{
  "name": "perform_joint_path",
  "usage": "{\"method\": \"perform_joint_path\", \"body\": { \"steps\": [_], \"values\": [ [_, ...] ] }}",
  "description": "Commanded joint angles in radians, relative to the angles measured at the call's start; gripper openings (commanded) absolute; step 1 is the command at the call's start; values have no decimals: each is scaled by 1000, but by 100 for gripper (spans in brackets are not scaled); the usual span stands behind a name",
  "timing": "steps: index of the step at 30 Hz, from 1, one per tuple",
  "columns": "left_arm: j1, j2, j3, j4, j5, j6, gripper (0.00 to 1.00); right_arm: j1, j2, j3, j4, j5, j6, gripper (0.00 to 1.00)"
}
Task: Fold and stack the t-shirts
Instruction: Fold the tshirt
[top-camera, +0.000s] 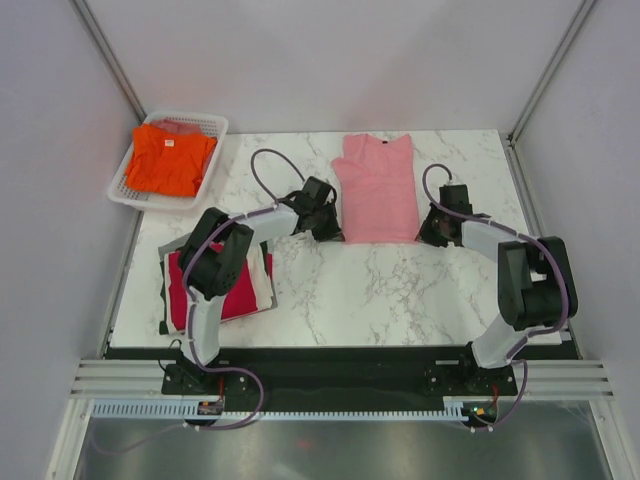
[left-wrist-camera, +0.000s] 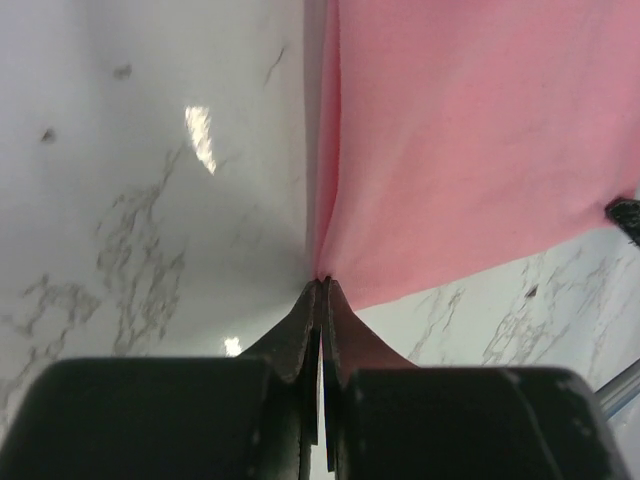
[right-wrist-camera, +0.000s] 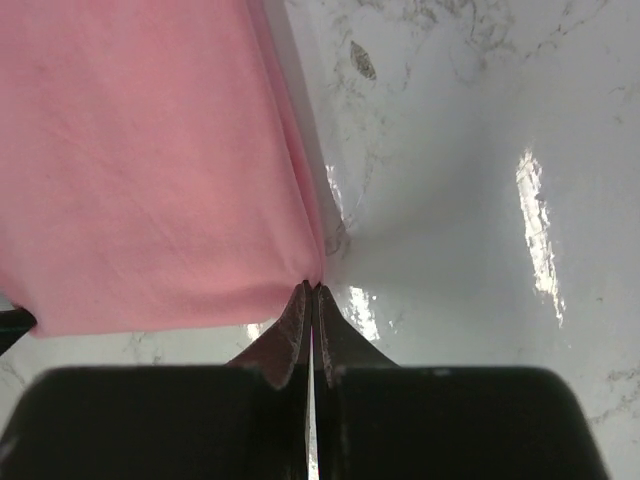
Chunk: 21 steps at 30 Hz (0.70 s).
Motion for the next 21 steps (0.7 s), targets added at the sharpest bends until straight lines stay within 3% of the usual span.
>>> {"method": "perform_joint_path", "body": {
  "steps": [1,8,16,21],
  "values": [
    [-15,-126,-108,-20,-31,68,2,23,-95,-32,8,-29,-13,0],
    [-61,-341,-348,23,-26,73,2,86,-268,-141,-110,9,-13,0],
    [-173,-641,-563,6,9,16,2,117,-616,-279,-302,16,-12,0],
    [-194,-743,-642,0,46,-33,2,131,-773,-235,-397,2,18,0]
  ]
}}
